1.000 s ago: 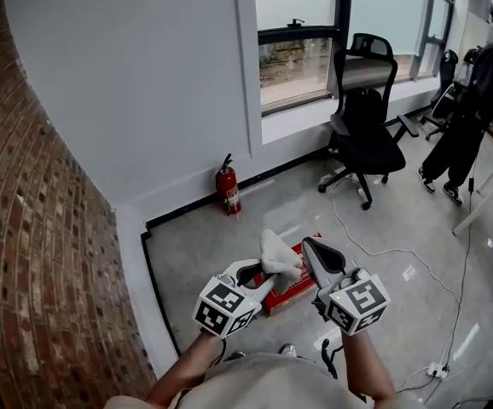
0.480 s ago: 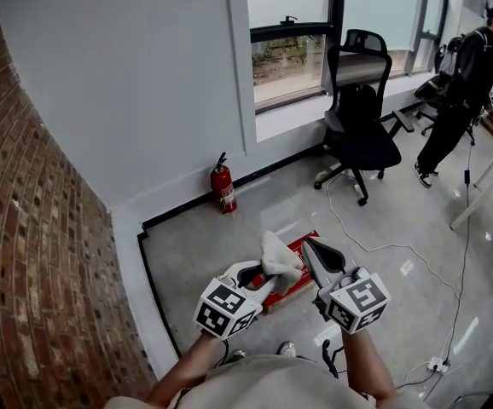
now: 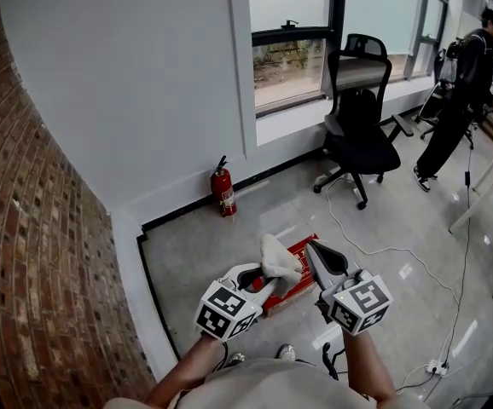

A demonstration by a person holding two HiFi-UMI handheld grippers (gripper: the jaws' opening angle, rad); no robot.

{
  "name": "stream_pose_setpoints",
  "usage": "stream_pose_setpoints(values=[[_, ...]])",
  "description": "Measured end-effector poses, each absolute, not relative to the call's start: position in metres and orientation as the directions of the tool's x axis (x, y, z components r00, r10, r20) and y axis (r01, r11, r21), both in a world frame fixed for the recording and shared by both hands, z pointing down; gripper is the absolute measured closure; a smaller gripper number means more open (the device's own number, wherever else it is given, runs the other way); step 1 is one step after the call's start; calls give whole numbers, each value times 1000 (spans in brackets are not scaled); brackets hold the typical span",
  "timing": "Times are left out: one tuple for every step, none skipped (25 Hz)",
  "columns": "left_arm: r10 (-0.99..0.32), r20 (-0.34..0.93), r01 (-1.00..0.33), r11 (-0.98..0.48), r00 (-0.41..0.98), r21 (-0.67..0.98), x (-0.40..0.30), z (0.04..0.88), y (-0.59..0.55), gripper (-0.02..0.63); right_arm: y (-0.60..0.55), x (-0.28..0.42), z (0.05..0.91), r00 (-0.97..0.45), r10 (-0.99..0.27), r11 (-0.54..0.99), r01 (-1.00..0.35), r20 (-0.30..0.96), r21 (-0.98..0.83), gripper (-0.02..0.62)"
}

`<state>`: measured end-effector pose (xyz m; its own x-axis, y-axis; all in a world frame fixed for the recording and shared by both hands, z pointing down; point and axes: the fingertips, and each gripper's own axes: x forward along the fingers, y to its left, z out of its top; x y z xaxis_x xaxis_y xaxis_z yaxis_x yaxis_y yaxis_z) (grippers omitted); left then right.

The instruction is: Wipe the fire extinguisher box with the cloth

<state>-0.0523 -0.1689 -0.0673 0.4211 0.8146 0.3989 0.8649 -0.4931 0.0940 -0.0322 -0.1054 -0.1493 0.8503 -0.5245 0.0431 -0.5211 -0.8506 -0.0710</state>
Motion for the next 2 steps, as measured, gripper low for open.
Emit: stream_pose_setpoints(values=[[814,397,864,-494,423,93,-51,-68,-170,512,-106,-32,-150,850,-525,-850,-522,41,-71,572],[814,396,864,-496,425,92,-51,-69,-171,512,-106,-31,-151,850,-526,-850,-523,38,-71,572]])
